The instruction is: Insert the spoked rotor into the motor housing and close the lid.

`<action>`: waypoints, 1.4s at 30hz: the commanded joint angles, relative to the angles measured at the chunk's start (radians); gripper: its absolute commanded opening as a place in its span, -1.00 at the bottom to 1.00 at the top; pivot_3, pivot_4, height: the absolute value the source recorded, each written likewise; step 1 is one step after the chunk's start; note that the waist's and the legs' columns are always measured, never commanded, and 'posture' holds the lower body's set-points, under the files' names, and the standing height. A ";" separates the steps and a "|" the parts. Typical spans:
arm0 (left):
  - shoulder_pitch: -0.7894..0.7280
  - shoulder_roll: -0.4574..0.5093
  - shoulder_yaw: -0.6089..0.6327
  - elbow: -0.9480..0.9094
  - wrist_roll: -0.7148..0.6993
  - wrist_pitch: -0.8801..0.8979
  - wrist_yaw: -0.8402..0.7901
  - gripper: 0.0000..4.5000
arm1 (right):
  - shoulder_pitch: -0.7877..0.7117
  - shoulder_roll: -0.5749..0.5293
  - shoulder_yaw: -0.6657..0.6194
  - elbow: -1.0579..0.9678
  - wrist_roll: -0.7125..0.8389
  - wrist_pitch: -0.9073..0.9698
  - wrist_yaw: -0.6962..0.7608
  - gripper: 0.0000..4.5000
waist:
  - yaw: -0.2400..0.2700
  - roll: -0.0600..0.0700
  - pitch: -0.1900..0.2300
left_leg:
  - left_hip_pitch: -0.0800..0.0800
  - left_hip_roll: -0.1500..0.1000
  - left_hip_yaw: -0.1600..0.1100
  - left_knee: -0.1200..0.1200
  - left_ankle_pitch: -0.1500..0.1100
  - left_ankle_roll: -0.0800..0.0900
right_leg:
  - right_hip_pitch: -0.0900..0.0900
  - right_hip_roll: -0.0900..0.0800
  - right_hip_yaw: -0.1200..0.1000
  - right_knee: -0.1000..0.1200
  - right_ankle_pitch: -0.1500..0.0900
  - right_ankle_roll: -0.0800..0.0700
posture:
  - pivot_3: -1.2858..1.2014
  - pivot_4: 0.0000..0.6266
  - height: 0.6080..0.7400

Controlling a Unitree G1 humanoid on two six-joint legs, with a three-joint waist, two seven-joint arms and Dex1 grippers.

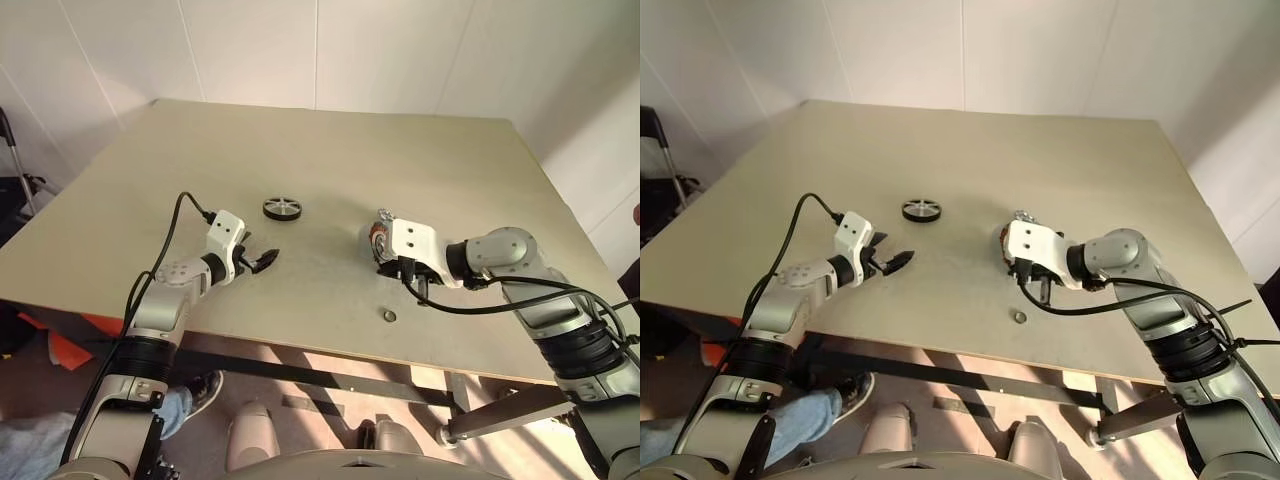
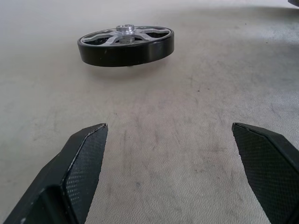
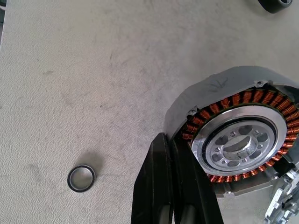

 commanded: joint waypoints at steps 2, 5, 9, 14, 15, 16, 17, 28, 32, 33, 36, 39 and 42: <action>-0.022 0.015 0.014 -0.028 0.002 -0.014 -0.003 1.00 | -0.043 0.020 0.027 0.078 -0.031 -0.037 -0.045 -0.99 | 0.000 0.000 0.000 | 0.000 0.000 0.000 0.000 0.000 0.000 | 0.000 0.000 0.000 0.000 0.000 0.000 | 0.03 -1.00 1.00; -0.018 0.019 0.018 -0.033 0.001 -0.013 -0.002 1.00 | -0.038 0.022 0.050 0.088 -0.026 -0.046 -0.042 -0.99 | 0.005 0.000 0.000 | 0.000 0.000 0.000 0.000 0.000 0.000 | 0.000 0.000 0.000 0.000 0.000 0.000 | 0.03 -1.00 1.00; -0.011 0.021 0.019 -0.040 -0.001 -0.011 0.002 1.00 | -0.030 0.021 0.065 0.085 -0.013 -0.066 -0.033 -0.71 | 0.006 0.000 0.000 | 0.000 -0.001 0.000 0.000 0.000 0.000 | 0.001 0.000 0.000 0.000 0.000 0.000 | 0.03 -1.00 1.00; -0.002 0.017 0.017 -0.046 -0.001 -0.009 0.006 1.00 | -0.005 0.012 0.003 -0.019 0.098 -0.047 0.013 0.06 | 0.004 0.000 0.000 | 0.001 0.000 0.000 0.000 0.000 0.000 | 0.001 0.000 0.000 0.000 0.000 0.000 | 0.03 -1.00 1.00; -0.002 0.017 0.016 -0.047 -0.001 -0.009 0.006 1.00 | 0.006 0.007 -0.019 -0.050 0.134 -0.034 0.027 0.22 | 0.004 0.000 0.000 | 0.001 0.000 0.000 0.000 0.000 0.000 | 0.001 0.000 0.000 0.000 0.000 0.000 | 0.03 -1.00 1.00; -0.001 0.015 0.015 -0.046 -0.002 -0.008 0.005 1.00 | 0.020 0.000 -0.039 -0.075 0.162 -0.015 0.031 0.35 | 0.004 0.000 0.000 | 0.001 0.000 0.000 0.000 0.000 0.000 | 0.001 0.000 0.000 0.000 0.000 0.000 | 0.03 -1.00 1.00; 0.000 0.014 0.015 -0.047 -0.003 -0.007 0.004 1.00 | 0.032 -0.006 -0.052 -0.091 0.176 0.000 0.030 0.35 | 0.005 0.000 0.000 | 0.001 0.000 0.000 0.000 0.000 0.000 | 0.001 0.000 0.000 0.000 0.000 0.000 | 0.03 -1.00 1.00; -0.019 0.006 -0.003 -0.026 0.001 -0.008 -0.015 1.00 | 0.248 -0.075 -0.110 -0.145 0.188 0.052 -0.062 0.35 | 0.002 0.000 0.000 | 0.005 -0.001 0.000 -0.002 0.000 0.000 | 0.003 0.000 0.001 -0.001 0.000 0.001 | 0.03 -1.00 1.00; -0.031 0.008 -0.007 -0.015 0.004 -0.010 -0.023 1.00 | 0.269 -0.069 -0.107 -0.159 0.191 0.062 -0.083 0.35 | 0.002 0.000 0.000 | 0.005 -0.001 0.000 -0.002 0.000 0.000 | 0.003 0.000 0.001 -0.002 0.000 0.001 | 0.03 -1.00 1.00; -0.033 0.009 -0.007 -0.012 0.005 -0.012 -0.025 1.00 | 0.272 -0.067 -0.104 -0.159 0.192 0.063 -0.088 0.35 | 0.002 0.000 0.000 | 0.005 -0.001 0.000 -0.002 0.000 0.000 | 0.003 0.000 0.001 -0.002 0.000 0.001 | 0.03 -1.00 1.00; -0.041 0.011 -0.007 -0.005 0.006 -0.013 -0.028 1.00 | 0.277 -0.064 -0.094 -0.142 0.188 0.059 -0.100 0.35 | 0.003 0.000 0.000 | 0.005 -0.001 0.000 -0.002 0.000 0.000 | 0.003 0.000 0.001 -0.002 -0.001 0.001 | 0.03 -1.00 1.00; -0.044 0.012 -0.006 -0.002 0.009 -0.014 -0.030 1.00 | 0.280 -0.060 -0.082 -0.108 0.181 0.056 -0.110 0.35 | 0.003 0.000 0.000 | 0.005 -0.001 0.000 -0.002 0.000 0.000 | 0.003 0.000 0.001 -0.002 0.000 0.001 | 0.03 -1.00 1.00; -0.045 0.013 -0.004 0.000 0.011 -0.015 -0.032 1.00 | 0.289 -0.061 -0.070 -0.085 0.175 0.047 -0.111 0.35 | 0.003 0.000 0.000 | 0.005 -0.001 0.000 -0.002 0.000 0.000 | 0.003 0.000 0.001 -0.002 -0.001 0.001 | 0.03 -1.00 1.00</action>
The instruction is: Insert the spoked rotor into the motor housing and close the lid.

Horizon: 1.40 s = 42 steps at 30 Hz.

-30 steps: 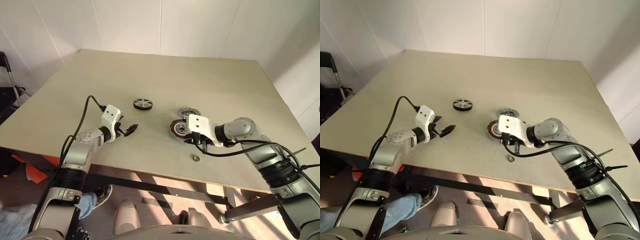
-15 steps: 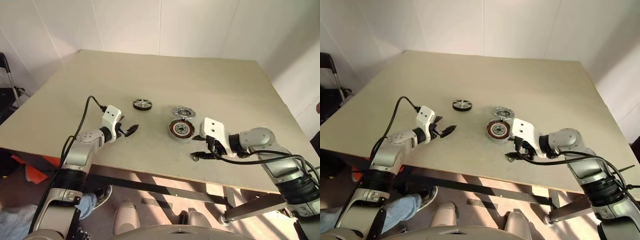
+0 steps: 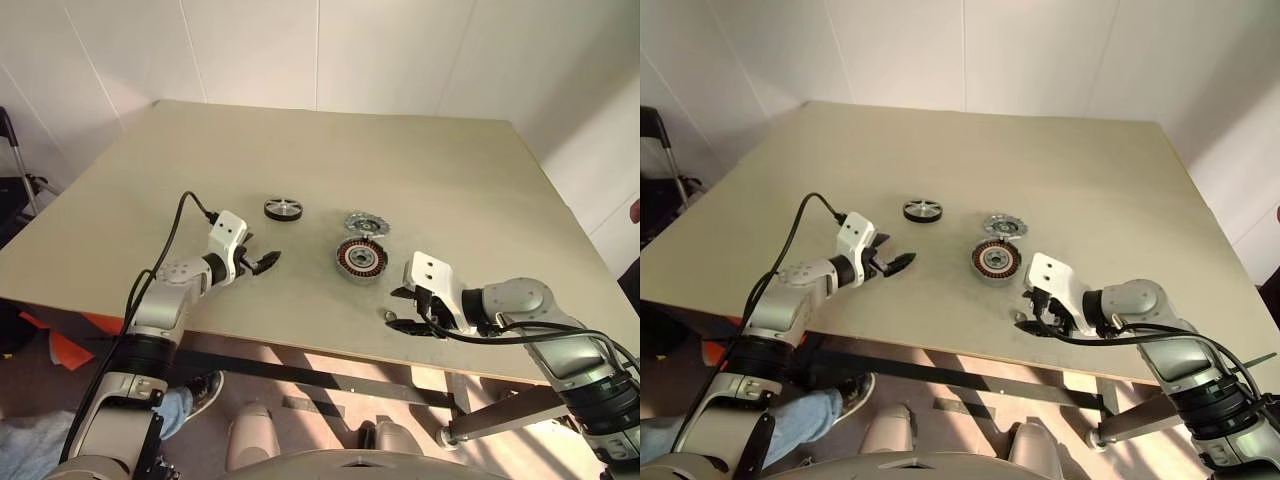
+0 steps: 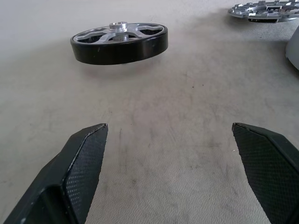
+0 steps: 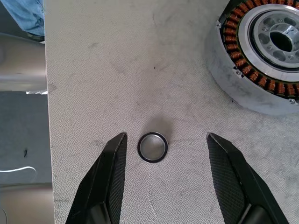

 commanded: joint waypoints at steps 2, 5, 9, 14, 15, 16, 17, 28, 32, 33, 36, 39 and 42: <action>-0.030 0.009 0.010 -0.015 0.003 -0.017 -0.005 1.00 | 0.011 -0.001 0.002 0.020 0.003 -0.016 -0.003 0.35 | 0.000 0.000 0.000 | 0.000 0.000 0.000 0.000 0.000 0.000 | 0.000 0.000 0.000 0.000 0.000 0.000 | 0.03 -1.00 1.00; -0.028 0.010 0.011 -0.018 0.004 -0.016 -0.004 1.00 | 0.023 -0.006 0.014 0.062 -0.011 -0.036 -0.003 0.35 | 0.000 0.000 0.000 | 0.000 0.000 0.000 0.000 0.000 0.000 | 0.000 0.000 0.000 0.000 0.000 0.000 | 0.03 -1.00 1.00; -0.026 0.008 0.011 -0.020 0.005 -0.015 -0.001 1.00 | 0.027 -0.008 0.021 0.099 -0.019 -0.057 0.000 0.06 | 0.000 -0.002 -0.001 | 0.002 0.000 0.000 0.000 0.000 0.000 | 0.002 0.000 0.000 -0.001 0.000 0.001 | 0.03 -1.00 1.00; -0.023 0.008 0.010 -0.022 0.007 -0.016 0.001 1.00 | 0.023 -0.008 0.023 0.108 -0.016 -0.062 0.002 -0.68 | 0.000 -0.002 -0.002 | 0.010 -0.001 0.000 0.000 0.000 0.000 | 0.009 0.000 0.000 -0.002 -0.005 0.008 | 0.03 -1.00 1.00; -0.023 0.008 0.011 -0.022 0.007 -0.016 0.001 1.00 | 0.021 -0.008 0.025 0.110 -0.016 -0.063 0.002 -0.71 | 0.000 -0.002 -0.002 | 0.012 -0.001 0.000 0.000 0.000 0.000 | 0.011 0.000 0.001 -0.002 -0.005 0.008 | 0.03 -1.00 1.00; -0.022 0.008 0.011 -0.023 0.007 -0.016 0.001 1.00 | 0.019 -0.007 0.025 0.112 -0.017 -0.064 0.002 -0.71 | 0.000 -0.002 -0.002 | 0.013 -0.001 0.000 0.000 0.000 0.000 | 0.013 0.000 0.001 -0.003 -0.005 0.009 | 0.03 -1.00 1.00; -0.022 0.009 0.011 -0.023 0.007 -0.016 0.001 1.00 | 0.014 -0.007 0.024 0.113 -0.018 -0.067 0.000 -0.71 | 0.001 -0.002 -0.002 | 0.013 -0.002 0.000 0.000 0.000 0.000 | 0.013 -0.001 0.001 -0.003 -0.006 0.009 | 0.03 -1.00 1.00; -0.021 0.003 0.006 -0.020 0.008 -0.019 0.000 1.00 | -0.200 0.037 -0.049 0.007 0.068 0.016 -0.031 -0.71 | -0.015 -0.002 -0.001 | 0.011 -0.002 0.000 -0.002 0.000 0.000 | 0.006 0.000 0.002 -0.002 -0.005 0.009 | 0.03 -1.00 1.00; -0.020 0.001 0.004 -0.022 0.010 -0.019 0.001 1.00 | -0.263 0.067 -0.027 0.060 0.055 0.022 -0.044 -0.71 | -0.023 -0.002 -0.001 | 0.010 -0.002 0.000 -0.004 0.000 0.000 | 0.006 0.000 0.002 -0.001 -0.003 0.004 | 0.03 -1.00 1.00; -0.019 0.001 0.003 -0.024 0.010 -0.019 0.002 1.00 | -0.283 0.079 -0.013 0.094 0.037 0.012 -0.054 -0.71 | -0.023 -0.002 -0.001 | 0.009 -0.002 0.000 -0.005 0.000 0.000 | 0.005 0.000 0.002 -0.001 -0.001 0.002 | 0.03 -1.00 1.00; -0.011 0.004 0.006 -0.033 0.010 -0.016 0.005 1.00 | -0.349 0.127 0.020 0.199 -0.001 -0.007 -0.078 -0.71 | -0.025 -0.002 -0.001 | 0.006 -0.002 0.000 -0.006 -0.001 -0.001 | 0.001 0.001 0.001 -0.002 -0.001 0.001 | 0.03 -1.00 1.00; -0.002 0.009 0.009 -0.042 0.010 -0.013 0.006 1.00 | -0.386 0.163 0.045 0.275 -0.031 -0.026 -0.090 -0.71 | -0.024 -0.002 -0.001 | 0.000 -0.002 0.000 -0.006 -0.001 -0.001 | -0.004 0.001 0.000 -0.002 -0.001 0.001 | 0.03 -1.00 1.00; 0.005 0.013 0.013 -0.051 0.009 -0.010 0.010 1.00 | -0.409 0.192 0.063 0.319 -0.051 -0.035 -0.099 -0.71 | -0.024 -0.002 -0.001 | -0.001 -0.002 0.000 -0.006 -0.001 -0.001 | -0.004 0.000 0.000 -0.002 -0.001 0.001 | 0.03 -1.00 1.00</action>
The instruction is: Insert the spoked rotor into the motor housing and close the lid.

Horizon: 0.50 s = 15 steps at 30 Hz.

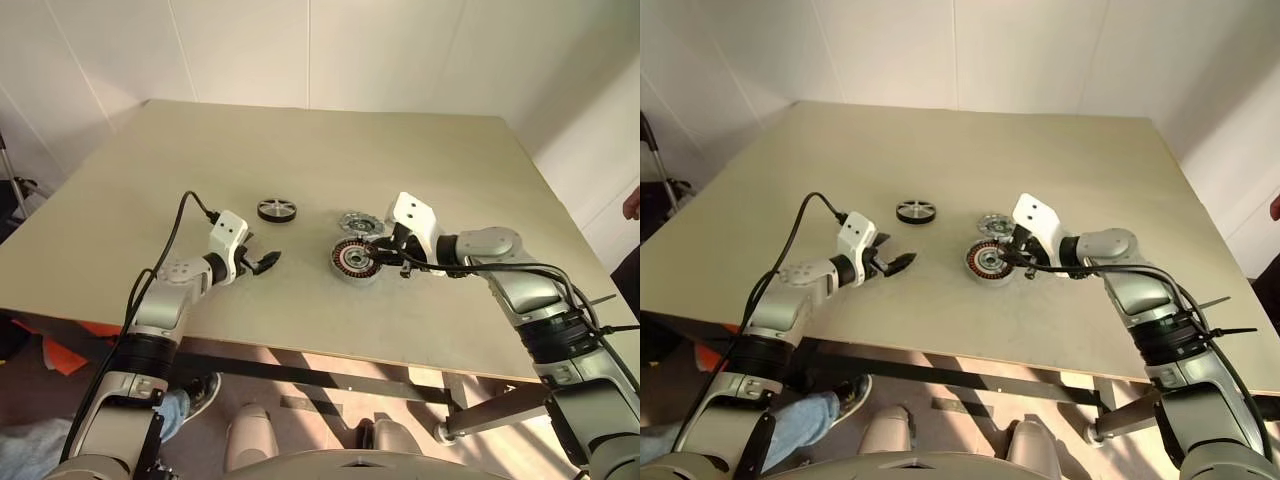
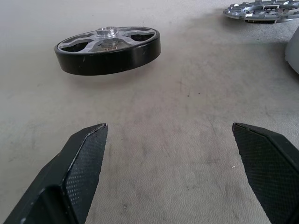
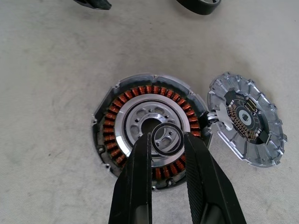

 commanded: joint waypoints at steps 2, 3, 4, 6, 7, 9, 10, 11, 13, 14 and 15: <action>-0.001 0.014 0.018 -0.050 -0.001 -0.004 0.008 1.00 | -0.039 0.026 0.013 0.015 -0.026 -0.022 -0.010 -0.71 | 0.001 0.000 0.000 | 0.000 0.000 0.000 0.000 0.000 0.000 | 0.000 0.000 0.000 0.000 0.000 0.000 | 0.03 -1.00 1.00; 0.000 0.015 0.020 -0.052 -0.002 -0.003 0.011 1.00 | -0.037 0.031 0.016 0.010 -0.025 -0.019 -0.008 -0.71 | 0.001 0.000 0.000 | 0.000 0.000 0.000 0.000 0.000 0.000 | 0.000 0.000 0.000 0.000 0.000 0.000 | 0.03 -1.00 1.00; 0.002 0.016 0.021 -0.054 -0.002 -0.002 0.012 1.00 | -0.034 0.035 0.018 0.005 -0.024 -0.017 -0.006 -0.71 | 0.001 0.000 0.000 | 0.000 0.000 0.000 0.001 0.000 0.000 | 0.000 0.000 0.000 0.001 0.000 0.000 | 0.03 -1.00 1.00; 0.007 0.017 0.021 -0.058 -0.003 -0.001 0.014 1.00 | -0.030 0.040 0.021 0.001 -0.026 -0.015 -0.007 -0.71 | 0.001 0.000 0.000 | 0.000 0.000 0.000 0.001 0.000 0.000 | 0.001 0.000 0.000 0.001 0.000 0.000 | 0.03 -1.00 1.00; 0.009 0.016 0.021 -0.060 -0.003 0.000 0.015 1.00 | -0.030 0.043 0.022 0.005 -0.029 -0.016 -0.009 -0.71 | 0.001 0.000 0.000 | 0.000 0.000 0.000 0.001 0.000 0.000 | 0.001 0.000 0.000 0.001 0.000 0.000 | 0.03 -1.00 1.00; 0.011 0.016 0.020 -0.062 -0.003 0.001 0.016 1.00 | -0.033 0.049 0.025 0.021 -0.036 -0.018 -0.013 -0.71 | 0.001 0.000 0.000 | 0.001 0.000 0.000 0.001 0.000 0.000 | 0.001 0.000 0.000 0.001 0.000 0.000 | 0.03 -1.00 1.00; 0.012 0.015 0.020 -0.064 -0.003 0.002 0.016 1.00 | -0.035 0.052 0.025 0.029 -0.039 -0.019 -0.016 -0.71 | 0.000 0.000 0.000 | 0.001 0.000 0.000 0.001 0.000 0.000 | 0.001 0.000 0.000 0.001 0.000 0.000 | 0.03 -1.00 1.00; 0.012 0.014 0.019 -0.064 -0.003 0.003 0.016 1.00 | -0.037 0.055 0.024 0.038 -0.042 -0.021 -0.018 -0.71 | 0.000 0.000 0.000 | 0.001 0.000 0.000 0.001 0.000 0.000 | 0.001 0.000 0.000 0.001 0.000 0.000 | 0.03 -1.00 1.00; 0.011 0.014 0.018 -0.064 -0.002 0.004 0.016 1.00 | -0.044 0.063 0.022 0.061 -0.049 -0.026 -0.024 -0.71 | 0.000 0.000 0.000 | 0.001 0.000 0.000 0.001 0.000 0.000 | 0.001 0.000 0.000 0.001 0.000 0.000 | 0.03 -1.00 1.00; 0.011 0.014 0.018 -0.064 -0.002 0.004 0.016 1.00 | -0.047 0.065 0.022 0.075 -0.055 -0.030 -0.026 -0.71 | 0.000 0.000 0.000 | 0.001 0.000 0.000 0.001 0.000 0.000 | 0.001 0.000 0.000 0.001 0.000 0.000 | 0.03 -1.00 1.00; 0.010 0.014 0.018 -0.064 -0.002 0.004 0.017 1.00 | -0.049 0.066 0.022 0.085 -0.059 -0.035 -0.027 -0.71 | 0.000 0.000 0.000 | 0.001 0.000 0.000 0.001 0.000 0.000 | 0.001 0.000 0.000 0.001 0.000 0.000 | 0.03 -1.00 1.00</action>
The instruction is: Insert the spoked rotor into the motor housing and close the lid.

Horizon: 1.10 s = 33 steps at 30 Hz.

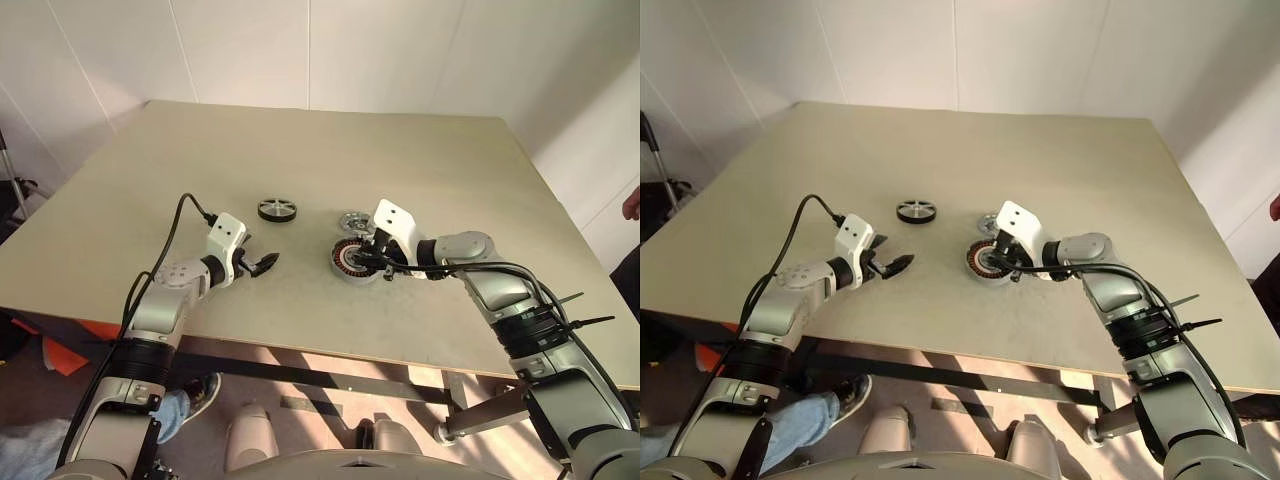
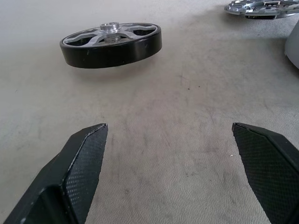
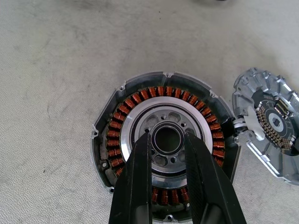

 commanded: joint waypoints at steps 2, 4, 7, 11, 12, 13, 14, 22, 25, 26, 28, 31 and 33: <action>-0.009 0.011 0.016 -0.035 -0.002 -0.003 0.003 1.00 | -0.038 0.003 -0.009 0.032 -0.020 -0.031 -0.009 -0.71 | 0.000 0.000 0.000 | 0.000 0.000 0.000 0.000 0.000 0.000 | 0.000 0.000 0.000 0.000 0.000 0.000 | 0.03 -1.00 1.00; -0.009 0.013 0.017 -0.036 -0.002 -0.003 0.003 1.00 | -0.044 0.001 -0.011 0.049 -0.024 -0.036 -0.009 -0.71 | 0.001 0.000 0.000 | 0.001 0.000 0.000 0.001 0.000 0.000 | 0.001 0.000 0.000 0.000 0.000 0.000 | 0.03 -1.00 1.00; -0.009 0.014 0.018 -0.037 -0.002 -0.003 0.004 1.00 | -0.051 -0.002 -0.014 0.064 -0.025 -0.042 -0.004 -0.55 | 0.001 0.000 0.000 | 0.001 0.000 0.000 0.002 0.000 0.000 | 0.002 0.000 0.000 0.000 0.000 0.000 | 0.03 -1.00 1.00; -0.008 0.012 0.016 -0.035 -0.001 -0.004 0.005 1.00 | -0.055 -0.003 -0.018 0.065 -0.026 -0.045 -0.005 0.03 | 0.001 0.000 0.000 | 0.001 0.000 0.000 0.003 0.000 0.000 | 0.003 0.000 0.000 0.001 0.000 0.000 | 0.03 -1.00 1.00; -0.008 0.012 0.015 -0.034 -0.001 -0.004 0.005 1.00 | -0.053 -0.004 -0.021 0.058 -0.027 -0.053 -0.007 0.19 | 0.001 0.000 0.000 | 0.001 0.000 0.000 0.003 0.000 0.000 | 0.003 0.000 0.000 0.001 0.000 0.000 | 0.03 -1.00 1.00; -0.008 0.011 0.015 -0.034 -0.001 -0.005 0.005 1.00 | -0.051 -0.004 -0.026 0.050 -0.026 -0.060 -0.008 0.33 | 0.000 0.000 0.000 | 0.001 0.000 0.000 0.003 0.000 0.000 | 0.003 0.000 0.000 0.001 0.000 0.000 | 0.03 -1.00 1.00; -0.008 0.010 0.014 -0.034 -0.001 -0.004 0.005 1.00 | -0.048 -0.005 -0.030 0.041 -0.025 -0.067 -0.009 0.49 | 0.000 0.000 0.000 | 0.001 0.000 0.000 0.003 0.000 0.000 | 0.003 0.000 0.000 0.001 0.000 0.000 | 0.03 -1.00 1.00; -0.013 0.009 0.010 -0.026 0.002 -0.006 0.003 1.00 | -0.044 0.006 -0.067 -0.040 0.022 -0.023 -0.002 0.98 | 0.000 0.000 0.000 | 0.001 0.000 0.000 0.001 0.000 0.000 | 0.001 0.000 0.000 0.000 0.000 0.000 | 0.03 -1.00 1.00; -0.016 0.009 0.008 -0.022 0.003 -0.008 0.001 1.00 | -0.045 0.014 -0.074 -0.035 0.030 -0.014 -0.004 0.98 | 0.000 0.000 0.000 | 0.001 0.000 0.000 0.001 0.000 0.000 | 0.002 0.000 0.000 0.000 0.000 0.000 | 0.03 -1.00 1.00; -0.016 0.009 0.007 -0.021 0.004 -0.009 0.000 1.00 | -0.046 0.014 -0.074 -0.032 0.030 -0.012 -0.006 0.98 | 0.000 0.000 0.000 | 0.001 0.000 0.000 0.001 0.000 0.000 | 0.002 0.000 0.000 0.000 0.000 0.000 | 0.03 -1.00 1.00; -0.018 0.010 0.007 -0.019 0.005 -0.009 0.000 1.00 | -0.047 0.014 -0.075 -0.024 0.029 -0.008 -0.009 0.98 | 0.000 0.000 0.000 | 0.001 0.000 0.000 0.001 0.000 0.000 | 0.002 0.000 0.000 0.001 0.000 0.000 | 0.03 -1.00 1.00; -0.019 0.010 0.006 -0.017 0.007 -0.010 0.001 1.00 | -0.053 0.016 -0.073 -0.008 0.024 -0.010 -0.016 0.98 | 0.000 0.000 0.000 | 0.001 0.000 0.000 0.001 0.000 0.000 | 0.002 0.000 0.000 0.000 0.000 0.000 | 0.03 -1.00 1.00; -0.019 0.010 0.005 -0.016 0.009 -0.011 0.001 1.00 | -0.055 0.018 -0.071 -0.005 0.022 -0.014 -0.019 0.98 | 0.000 0.000 0.000 | 0.001 0.000 0.000 0.001 0.000 0.000 | 0.002 0.000 0.000 0.000 0.000 0.000 | 0.03 -1.00 1.00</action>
